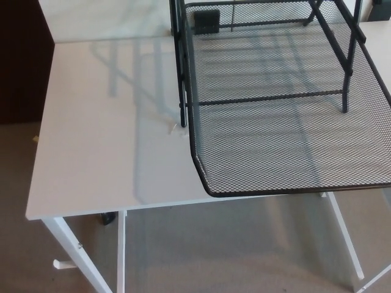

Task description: The robot walk towards a table in front and then pushes a layer of a file tray back to its original position using its right hand

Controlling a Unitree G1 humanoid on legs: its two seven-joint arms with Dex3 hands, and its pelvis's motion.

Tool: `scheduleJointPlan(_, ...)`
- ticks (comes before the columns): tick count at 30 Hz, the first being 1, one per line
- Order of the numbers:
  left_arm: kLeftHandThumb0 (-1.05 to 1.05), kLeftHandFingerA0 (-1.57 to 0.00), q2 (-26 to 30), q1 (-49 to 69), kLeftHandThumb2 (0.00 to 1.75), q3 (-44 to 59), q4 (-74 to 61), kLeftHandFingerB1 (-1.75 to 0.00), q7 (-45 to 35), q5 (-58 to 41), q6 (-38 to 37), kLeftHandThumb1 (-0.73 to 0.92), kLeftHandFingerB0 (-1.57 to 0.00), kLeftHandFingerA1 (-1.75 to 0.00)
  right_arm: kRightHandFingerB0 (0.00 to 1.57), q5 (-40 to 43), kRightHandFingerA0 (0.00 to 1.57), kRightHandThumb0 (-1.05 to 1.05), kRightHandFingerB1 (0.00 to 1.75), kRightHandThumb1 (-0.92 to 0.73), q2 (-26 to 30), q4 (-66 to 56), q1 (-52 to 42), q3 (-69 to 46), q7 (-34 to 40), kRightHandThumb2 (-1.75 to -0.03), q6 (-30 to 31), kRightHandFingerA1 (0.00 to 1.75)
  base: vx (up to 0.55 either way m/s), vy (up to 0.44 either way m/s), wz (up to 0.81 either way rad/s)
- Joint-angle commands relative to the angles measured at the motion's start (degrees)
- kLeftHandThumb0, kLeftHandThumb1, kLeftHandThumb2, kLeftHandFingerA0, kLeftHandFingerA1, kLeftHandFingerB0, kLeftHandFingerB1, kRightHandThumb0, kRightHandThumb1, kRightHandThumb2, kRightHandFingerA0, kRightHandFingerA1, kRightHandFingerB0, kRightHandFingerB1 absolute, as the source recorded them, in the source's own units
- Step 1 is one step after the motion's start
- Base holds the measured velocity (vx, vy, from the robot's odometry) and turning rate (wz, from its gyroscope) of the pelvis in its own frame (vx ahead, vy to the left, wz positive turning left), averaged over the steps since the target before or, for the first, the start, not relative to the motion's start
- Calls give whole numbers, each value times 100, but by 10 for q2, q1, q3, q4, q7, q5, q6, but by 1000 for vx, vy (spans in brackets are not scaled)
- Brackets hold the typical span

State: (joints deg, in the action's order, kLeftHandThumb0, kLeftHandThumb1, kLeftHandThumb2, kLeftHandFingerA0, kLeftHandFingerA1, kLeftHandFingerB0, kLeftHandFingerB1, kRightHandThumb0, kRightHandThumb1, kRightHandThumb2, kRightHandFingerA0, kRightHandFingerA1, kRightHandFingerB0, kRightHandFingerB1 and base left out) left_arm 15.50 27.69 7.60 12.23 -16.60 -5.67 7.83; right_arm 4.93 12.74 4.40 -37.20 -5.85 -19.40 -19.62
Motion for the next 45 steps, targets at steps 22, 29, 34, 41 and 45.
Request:
scheduleJointPlan(22,-2,-26,9,3,86,2,-25,-50,-5,1,17,44,-20,-53,49,65,62,-52,46,-37,-17,-558,-160,-1,-5,-75,-72,53,0,0,0)
scheduleJointPlan(29,-2,-27,8,-3,86,1,-15,-50,-1,6,9,43,-21,-54,45,-97,46,-58,36,-51,-58,-531,-22,-27,38,-58,-87,37,0,0,0)
scheduleJointPlan(34,-2,-28,9,-1,86,1,-34,-50,-1,2,28,44,-21,-54,41,-238,41,-60,36,-57,-75,-480,81,-25,80,-58,-92,37,0,0,0)
scheduleJointPlan(41,-2,-26,13,-5,87,3,-40,-50,-11,-4,31,45,-21,-53,25,-389,18,-65,34,-57,-58,-393,195,6,116,-57,-58,35,0,0,0)
scheduleJointPlan(45,-3,-27,19,-11,86,-1,-31,-50,-12,5,20,44,-21,-54,19,-427,16,-65,32,-57,-41,-354,227,25,116,-57,-35,31,0,0,0)
